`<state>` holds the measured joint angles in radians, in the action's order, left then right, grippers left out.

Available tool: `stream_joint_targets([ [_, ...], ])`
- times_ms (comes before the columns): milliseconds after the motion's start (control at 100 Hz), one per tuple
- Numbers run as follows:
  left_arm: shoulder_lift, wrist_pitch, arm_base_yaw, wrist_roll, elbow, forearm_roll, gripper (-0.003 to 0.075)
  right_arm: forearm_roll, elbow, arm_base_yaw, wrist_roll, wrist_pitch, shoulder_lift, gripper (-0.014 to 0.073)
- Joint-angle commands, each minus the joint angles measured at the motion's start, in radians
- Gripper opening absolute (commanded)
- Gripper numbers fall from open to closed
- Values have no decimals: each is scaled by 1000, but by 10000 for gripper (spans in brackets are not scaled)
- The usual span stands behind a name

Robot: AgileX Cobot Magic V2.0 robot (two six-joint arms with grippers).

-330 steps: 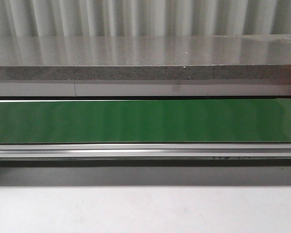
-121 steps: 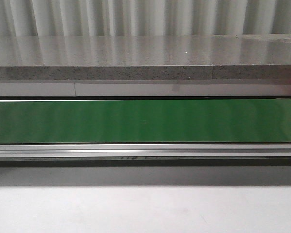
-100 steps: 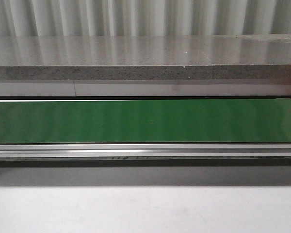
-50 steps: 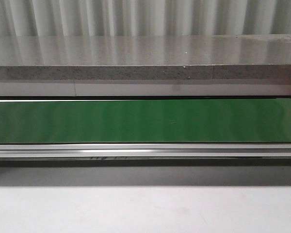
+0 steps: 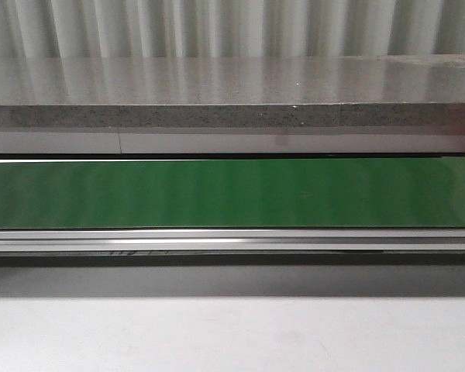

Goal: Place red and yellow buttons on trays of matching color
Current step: 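Lower the left gripper onto a yellow button and close on it, then lift the yellow button with the left gripper, set it on the belt, release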

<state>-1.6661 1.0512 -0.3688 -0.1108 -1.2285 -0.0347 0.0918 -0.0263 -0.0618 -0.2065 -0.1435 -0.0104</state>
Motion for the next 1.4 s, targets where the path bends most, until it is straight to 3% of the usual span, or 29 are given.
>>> stream_joint_targets([
  [0,1,-1,-1,-9,-51,-10,449,12,-2,1,4,76,-12,-67],
  [460,-149,-13,-11,-9,-119,-9,446,12,-2,1,4,76,-12,-67],
  [580,-167,-25,-11,-9,-119,-9,396,12,-2,1,4,76,-12,-67],
  [770,-167,-46,-11,-3,-119,-9,212,12,-2,1,4,76,-12,-67],
  [910,-150,-56,-11,15,-119,-9,133,12,-2,1,4,76,-12,-67],
  [1390,115,55,4,76,-131,-7,124,12,-2,1,4,76,-12,-67],
])
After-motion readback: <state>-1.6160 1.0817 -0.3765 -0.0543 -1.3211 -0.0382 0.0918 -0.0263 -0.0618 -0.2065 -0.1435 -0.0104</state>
